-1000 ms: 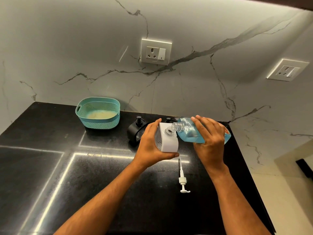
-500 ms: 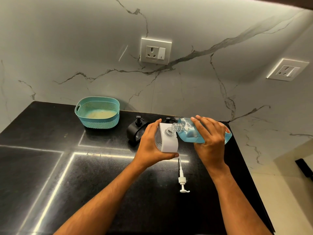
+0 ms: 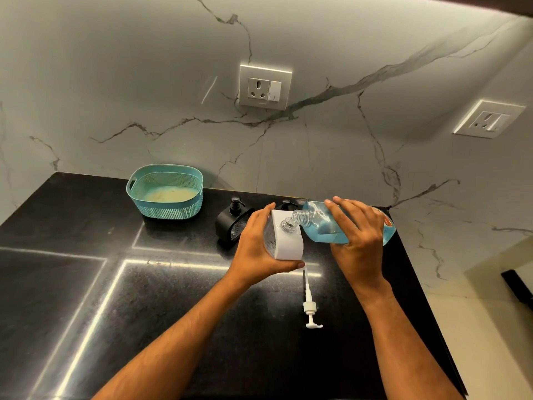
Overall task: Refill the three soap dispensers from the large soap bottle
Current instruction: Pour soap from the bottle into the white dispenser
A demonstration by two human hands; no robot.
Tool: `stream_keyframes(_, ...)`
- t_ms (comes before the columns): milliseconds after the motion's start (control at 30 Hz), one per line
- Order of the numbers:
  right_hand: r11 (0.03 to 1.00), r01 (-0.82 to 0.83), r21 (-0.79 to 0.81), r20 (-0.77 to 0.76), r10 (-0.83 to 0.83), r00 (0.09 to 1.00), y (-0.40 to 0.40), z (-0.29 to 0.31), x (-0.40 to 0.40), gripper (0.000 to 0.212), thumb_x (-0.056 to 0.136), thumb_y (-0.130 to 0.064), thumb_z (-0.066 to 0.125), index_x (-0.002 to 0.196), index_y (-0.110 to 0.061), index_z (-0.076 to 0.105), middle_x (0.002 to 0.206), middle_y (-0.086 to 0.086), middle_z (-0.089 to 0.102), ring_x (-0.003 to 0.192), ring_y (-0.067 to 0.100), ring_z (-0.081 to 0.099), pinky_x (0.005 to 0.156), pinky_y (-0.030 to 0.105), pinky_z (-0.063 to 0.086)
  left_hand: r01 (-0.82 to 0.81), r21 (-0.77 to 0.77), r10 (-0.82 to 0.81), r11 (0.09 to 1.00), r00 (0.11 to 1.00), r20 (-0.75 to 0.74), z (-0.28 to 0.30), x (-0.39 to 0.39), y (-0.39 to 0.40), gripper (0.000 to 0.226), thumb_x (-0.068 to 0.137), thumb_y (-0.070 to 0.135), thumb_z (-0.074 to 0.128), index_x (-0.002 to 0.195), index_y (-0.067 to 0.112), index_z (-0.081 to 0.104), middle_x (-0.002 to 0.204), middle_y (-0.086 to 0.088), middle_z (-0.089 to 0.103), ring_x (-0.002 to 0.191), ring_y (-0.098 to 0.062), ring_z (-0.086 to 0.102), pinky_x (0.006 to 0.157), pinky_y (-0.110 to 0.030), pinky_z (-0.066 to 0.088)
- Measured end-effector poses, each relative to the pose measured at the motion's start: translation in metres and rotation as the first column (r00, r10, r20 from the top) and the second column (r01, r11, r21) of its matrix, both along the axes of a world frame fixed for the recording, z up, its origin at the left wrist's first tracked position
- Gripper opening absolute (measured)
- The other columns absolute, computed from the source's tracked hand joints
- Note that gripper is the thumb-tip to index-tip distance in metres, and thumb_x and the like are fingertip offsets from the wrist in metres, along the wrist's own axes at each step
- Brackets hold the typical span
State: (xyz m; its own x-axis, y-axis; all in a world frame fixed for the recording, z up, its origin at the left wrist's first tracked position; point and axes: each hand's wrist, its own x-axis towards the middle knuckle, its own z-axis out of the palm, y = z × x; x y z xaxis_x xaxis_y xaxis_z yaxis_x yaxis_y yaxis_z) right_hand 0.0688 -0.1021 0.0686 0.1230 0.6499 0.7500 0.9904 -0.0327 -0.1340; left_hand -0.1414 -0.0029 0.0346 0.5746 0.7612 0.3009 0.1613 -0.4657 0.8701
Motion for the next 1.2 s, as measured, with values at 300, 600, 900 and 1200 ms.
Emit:
stream_keyframes(300, 1.000, 0.002, 0.001, 0.004, -0.002, 1.000, 0.0008, 0.0002, 0.0010, 0.068, 0.071, -0.010, 0.091, 0.134, -0.010, 0.066, 0.135, 0.011, 0.066, 0.125, 0.035, 0.060, 0.104, 0.056, 0.044, 0.003, -0.018, -0.003, 1.000, 1.000, 0.009, 0.0003, 0.0005, 0.0002, 0.128, 0.056, 0.063, 0.092, 0.160, 0.020, 0.030, 0.151, 0.006, 0.045, 0.135, 0.002, 0.045, 0.109, -0.005, 0.034)
stream_keyframes(600, 1.000, 0.007, -0.008, 0.010, -0.007, 1.000, 0.0022, -0.0027, 0.0032, 0.068, 0.072, -0.010, 0.091, 0.135, -0.011, 0.066, 0.136, 0.010, 0.066, 0.126, 0.034, 0.059, 0.105, 0.056, 0.044, 0.004, -0.017, -0.004, 1.000, 1.000, 0.002, -0.0024, 0.0004, 0.0021, 0.128, 0.057, 0.056, 0.096, 0.160, 0.017, 0.031, 0.152, 0.005, 0.044, 0.137, -0.002, 0.045, 0.110, -0.006, 0.034)
stream_keyframes(900, 1.000, 0.008, -0.013, 0.015, -0.008, 1.000, 0.0039, -0.0037, 0.0054, 0.069, 0.072, -0.011, 0.092, 0.135, -0.011, 0.066, 0.136, 0.010, 0.066, 0.126, 0.034, 0.060, 0.105, 0.056, 0.044, 0.010, -0.017, -0.010, 1.000, 1.000, -0.003, -0.0036, 0.0017, 0.0038, 0.128, 0.057, 0.056, 0.097, 0.160, 0.018, 0.030, 0.152, 0.005, 0.044, 0.137, -0.003, 0.045, 0.110, -0.006, 0.034)
stream_keyframes(1200, 1.000, 0.005, -0.005, 0.025, -0.004, 1.000, 0.0054, -0.0035, 0.0062, 0.067, 0.072, -0.010, 0.091, 0.134, -0.011, 0.067, 0.135, 0.010, 0.066, 0.125, 0.034, 0.060, 0.106, 0.052, 0.043, 0.010, -0.021, -0.010, 1.000, 1.000, 0.001, -0.0037, 0.0025, 0.0051, 0.128, 0.056, 0.061, 0.094, 0.160, 0.019, 0.030, 0.152, 0.005, 0.044, 0.138, -0.004, 0.045, 0.112, -0.013, 0.038)
